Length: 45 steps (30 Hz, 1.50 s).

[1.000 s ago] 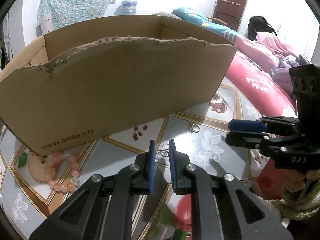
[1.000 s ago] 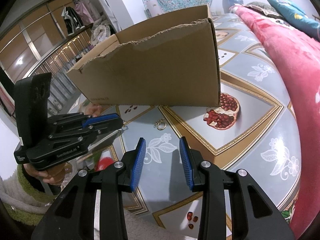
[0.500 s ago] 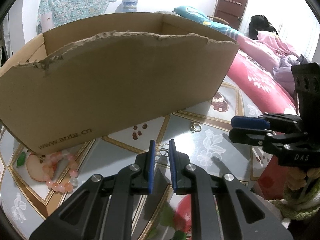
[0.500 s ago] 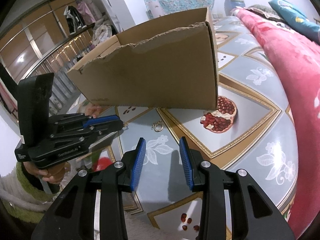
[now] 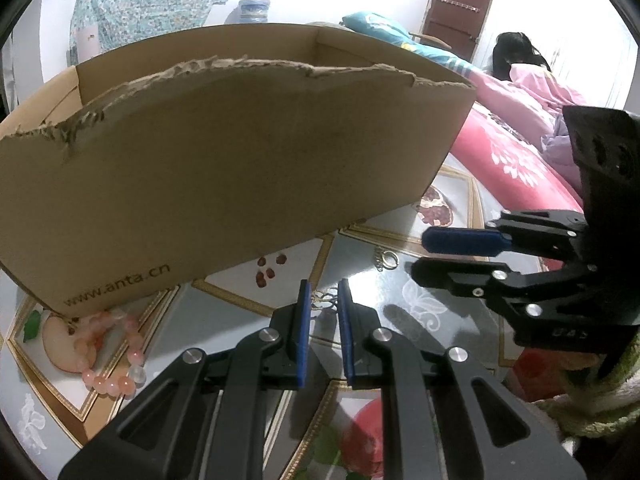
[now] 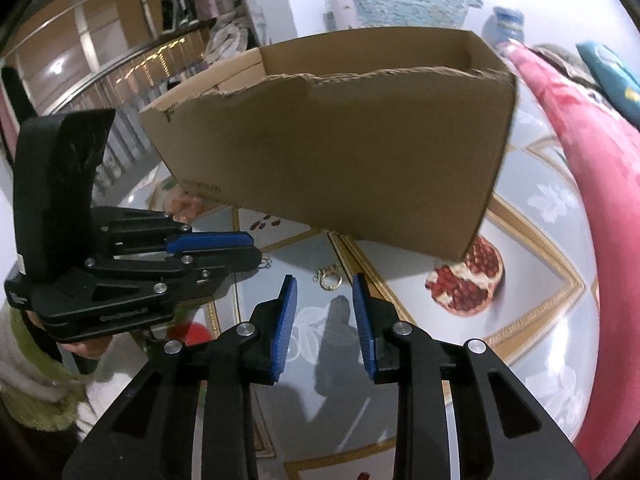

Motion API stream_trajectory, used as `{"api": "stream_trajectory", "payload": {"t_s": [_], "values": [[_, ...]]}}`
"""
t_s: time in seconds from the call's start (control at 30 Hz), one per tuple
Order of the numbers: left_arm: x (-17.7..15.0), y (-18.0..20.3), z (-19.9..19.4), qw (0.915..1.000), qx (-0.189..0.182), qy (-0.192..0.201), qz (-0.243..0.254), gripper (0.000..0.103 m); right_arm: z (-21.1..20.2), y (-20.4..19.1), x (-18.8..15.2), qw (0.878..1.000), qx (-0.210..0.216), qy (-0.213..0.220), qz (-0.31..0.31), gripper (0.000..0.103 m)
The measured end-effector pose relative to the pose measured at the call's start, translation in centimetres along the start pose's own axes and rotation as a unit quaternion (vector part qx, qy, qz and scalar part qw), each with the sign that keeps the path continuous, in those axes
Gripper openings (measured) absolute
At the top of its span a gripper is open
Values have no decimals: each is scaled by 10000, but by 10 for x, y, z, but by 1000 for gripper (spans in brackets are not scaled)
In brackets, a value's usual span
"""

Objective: Organize jewelry
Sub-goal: 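Hold the gold charm in the left gripper while the right gripper grasps a gold ring, then carry the gold ring with the right gripper while the left gripper carries its charm toward the box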

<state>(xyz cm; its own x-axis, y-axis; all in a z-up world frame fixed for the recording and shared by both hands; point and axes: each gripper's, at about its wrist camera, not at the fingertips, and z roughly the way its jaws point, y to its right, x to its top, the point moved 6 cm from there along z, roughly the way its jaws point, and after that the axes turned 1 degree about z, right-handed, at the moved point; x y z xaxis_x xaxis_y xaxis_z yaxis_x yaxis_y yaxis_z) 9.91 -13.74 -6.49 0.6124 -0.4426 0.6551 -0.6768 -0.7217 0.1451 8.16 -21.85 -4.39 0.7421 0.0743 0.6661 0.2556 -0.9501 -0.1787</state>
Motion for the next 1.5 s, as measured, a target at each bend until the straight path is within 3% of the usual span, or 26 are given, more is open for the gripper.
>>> {"api": "stream_trajectory", "payload": {"t_s": [0.67,1.17,1.5], "values": [[-1,-5,0,10000,-50,-9,-50,13,28,-9,3,9971,-317,-195,-662,9],[0,-6,-1,10000,-54,3,-43,13,12,1,2,9992,-237,-100,-309,8],[4,-3,-18,9998,-38,211,-41,13,-8,4,4,9996,-230,150,73,9]]}}
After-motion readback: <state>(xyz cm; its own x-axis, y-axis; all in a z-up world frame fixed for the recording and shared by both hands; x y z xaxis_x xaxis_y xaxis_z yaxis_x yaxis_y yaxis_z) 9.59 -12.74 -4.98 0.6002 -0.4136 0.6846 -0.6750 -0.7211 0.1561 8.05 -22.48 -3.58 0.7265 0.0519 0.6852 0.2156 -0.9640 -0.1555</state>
